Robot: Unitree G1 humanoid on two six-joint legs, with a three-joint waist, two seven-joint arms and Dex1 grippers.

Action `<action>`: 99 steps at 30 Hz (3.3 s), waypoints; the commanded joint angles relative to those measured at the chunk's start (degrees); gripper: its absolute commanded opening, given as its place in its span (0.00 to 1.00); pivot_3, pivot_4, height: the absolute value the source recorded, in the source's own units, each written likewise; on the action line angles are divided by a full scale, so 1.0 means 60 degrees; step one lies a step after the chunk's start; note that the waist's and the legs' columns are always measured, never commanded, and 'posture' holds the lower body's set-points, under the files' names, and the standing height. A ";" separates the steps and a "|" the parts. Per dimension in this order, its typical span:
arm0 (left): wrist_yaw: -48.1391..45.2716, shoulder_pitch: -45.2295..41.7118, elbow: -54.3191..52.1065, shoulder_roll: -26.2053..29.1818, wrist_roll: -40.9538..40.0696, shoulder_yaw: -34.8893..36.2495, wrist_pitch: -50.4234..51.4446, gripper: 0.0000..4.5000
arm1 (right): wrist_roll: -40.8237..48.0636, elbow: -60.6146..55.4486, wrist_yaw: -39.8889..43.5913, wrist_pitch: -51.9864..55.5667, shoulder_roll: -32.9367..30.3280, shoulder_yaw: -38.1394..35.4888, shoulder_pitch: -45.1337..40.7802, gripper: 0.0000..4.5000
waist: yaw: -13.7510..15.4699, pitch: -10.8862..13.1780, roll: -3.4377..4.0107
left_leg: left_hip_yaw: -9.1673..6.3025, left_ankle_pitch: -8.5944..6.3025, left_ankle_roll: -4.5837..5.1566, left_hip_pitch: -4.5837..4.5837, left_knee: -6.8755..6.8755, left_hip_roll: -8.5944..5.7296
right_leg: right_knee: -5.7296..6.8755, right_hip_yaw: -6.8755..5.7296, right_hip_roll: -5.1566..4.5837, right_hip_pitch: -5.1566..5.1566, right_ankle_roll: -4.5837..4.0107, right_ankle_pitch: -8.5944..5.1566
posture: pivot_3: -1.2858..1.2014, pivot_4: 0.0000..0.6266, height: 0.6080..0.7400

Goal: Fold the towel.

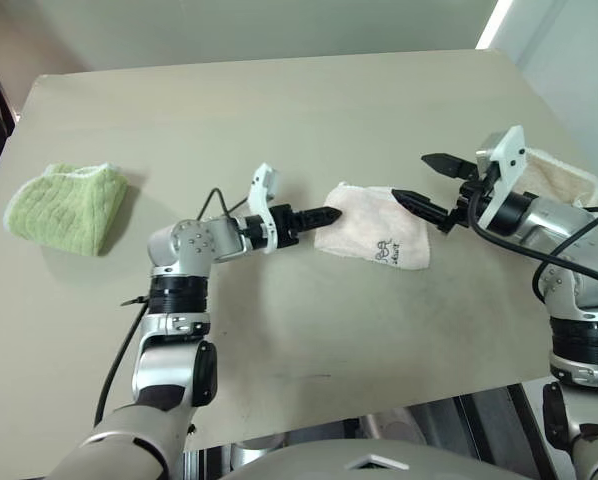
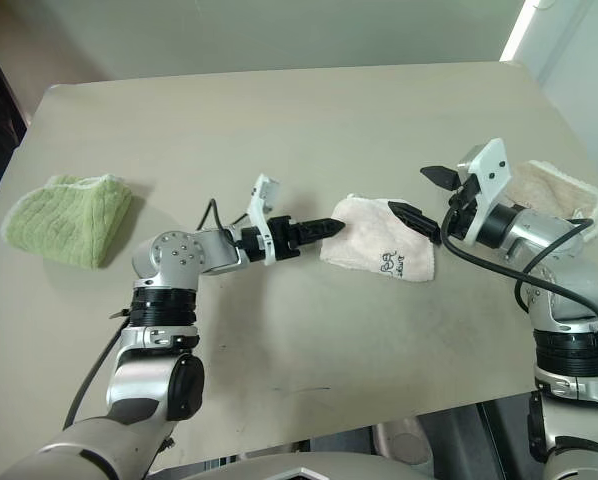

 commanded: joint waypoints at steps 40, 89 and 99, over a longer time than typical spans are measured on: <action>0.3088 -0.1314 -0.1299 -0.0307 -0.0363 0.4048 -0.3239 0.00 | 0.0447 -0.1109 -0.0913 0.0117 0.0133 -0.0722 0.0325 1.00 | -0.0136 0.0009 -0.0015 | 0.0012 0.0005 0.0002 0.0008 -0.0007 -0.0008 | -0.0002 0.0028 0.0013 -0.0016 0.0026 0.0005 | 0.52 0.24 1.00; 0.4026 0.3128 -0.1135 0.3667 -0.2944 0.8479 -0.5215 0.00 | 0.0339 -0.0260 -0.0301 -0.0422 0.0207 -0.0079 -0.0012 1.00 | -0.0169 0.0010 -0.0177 | -0.0264 -0.0038 -0.0029 -0.0036 -0.0024 -0.0109 | 0.0017 0.0036 0.0026 -0.0172 -0.0157 -0.0003 | 0.52 0.24 1.00; 0.4095 0.3364 -0.1182 0.3681 -0.3177 0.8423 -0.5260 0.00 | 0.0317 -0.0179 -0.0241 -0.0481 0.0226 -0.0064 -0.0046 1.00 | -0.0226 0.0008 -0.0179 | -0.0263 -0.0014 -0.0068 -0.0028 -0.0017 -0.0152 | 0.0023 0.0045 0.0046 -0.0130 -0.0200 0.0065 | 0.52 0.24 1.00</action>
